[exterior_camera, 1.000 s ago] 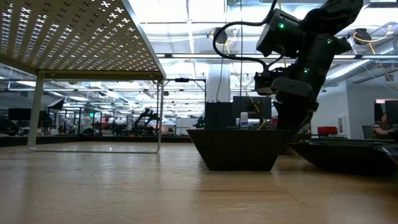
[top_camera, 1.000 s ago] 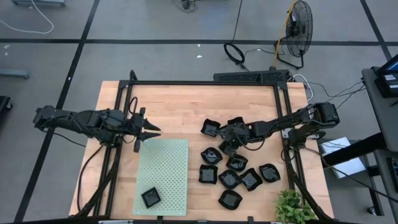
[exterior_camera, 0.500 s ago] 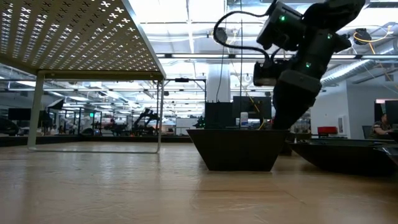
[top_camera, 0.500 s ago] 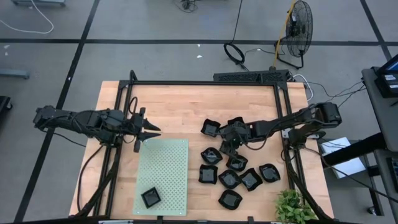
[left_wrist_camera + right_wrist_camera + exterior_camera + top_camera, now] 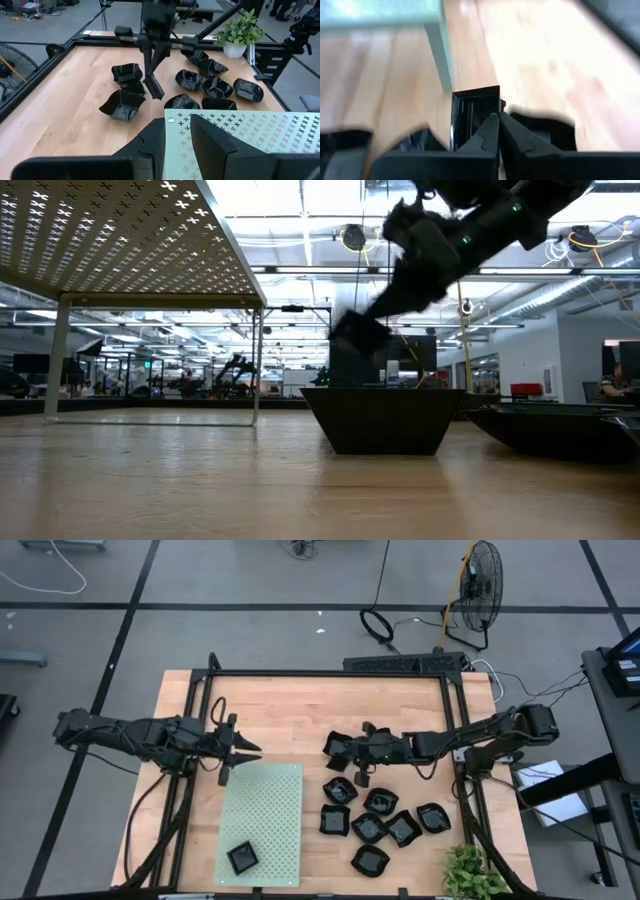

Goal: Pick & Place Mini shaped plates
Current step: Stack the square plate on top of the other square plates on the shelf

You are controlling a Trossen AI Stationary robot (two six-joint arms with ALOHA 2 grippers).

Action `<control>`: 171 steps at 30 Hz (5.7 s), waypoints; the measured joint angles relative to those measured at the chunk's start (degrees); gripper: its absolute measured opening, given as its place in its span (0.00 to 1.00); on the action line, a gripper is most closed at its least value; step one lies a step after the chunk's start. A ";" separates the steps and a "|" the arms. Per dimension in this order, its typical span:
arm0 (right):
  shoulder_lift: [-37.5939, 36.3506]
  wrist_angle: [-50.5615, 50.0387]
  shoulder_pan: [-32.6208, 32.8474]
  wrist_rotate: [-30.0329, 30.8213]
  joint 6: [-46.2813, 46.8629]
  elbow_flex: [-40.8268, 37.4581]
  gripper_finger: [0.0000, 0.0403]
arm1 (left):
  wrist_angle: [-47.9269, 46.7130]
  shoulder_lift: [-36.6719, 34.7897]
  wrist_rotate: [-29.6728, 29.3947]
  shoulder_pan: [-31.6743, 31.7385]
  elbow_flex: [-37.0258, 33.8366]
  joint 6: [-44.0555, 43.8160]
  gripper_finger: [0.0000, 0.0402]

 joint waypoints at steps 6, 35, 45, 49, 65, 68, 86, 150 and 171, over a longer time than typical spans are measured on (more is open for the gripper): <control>2.27 15.63 0.02 1.03 -8.59 0.04 0.00 | 7.61 6.30 -0.02 0.00 0.02 1.80 0.24; 6.82 32.26 0.02 2.78 -17.47 0.00 0.00 | 21.59 36.61 -14.01 -0.88 12.17 3.43 0.51; 6.82 32.11 0.02 2.78 -17.45 0.00 0.00 | 16.69 40.26 -18.42 -0.72 15.39 3.45 0.45; 6.82 32.08 0.02 2.78 -17.45 0.00 0.00 | 16.99 40.16 -18.61 -0.68 15.43 3.16 0.42; 6.82 32.08 0.00 2.66 -17.55 0.00 0.00 | 17.22 40.16 -19.47 -0.57 15.43 2.97 0.04; 6.82 32.04 0.00 2.67 -17.55 0.00 0.00 | 17.23 40.14 -19.54 -0.55 15.43 2.98 0.02; 6.75 31.92 1.14 2.41 -15.89 0.04 0.28 | 10.52 29.44 -19.88 -2.01 15.37 3.47 0.01; 6.80 32.52 1.86 2.56 -14.78 0.00 0.39 | -9.41 29.15 -11.96 -46.38 15.41 -70.84 0.17; 6.80 32.50 1.86 2.56 -14.78 0.00 0.39 | -3.69 29.15 -11.43 -46.40 15.37 -57.95 0.37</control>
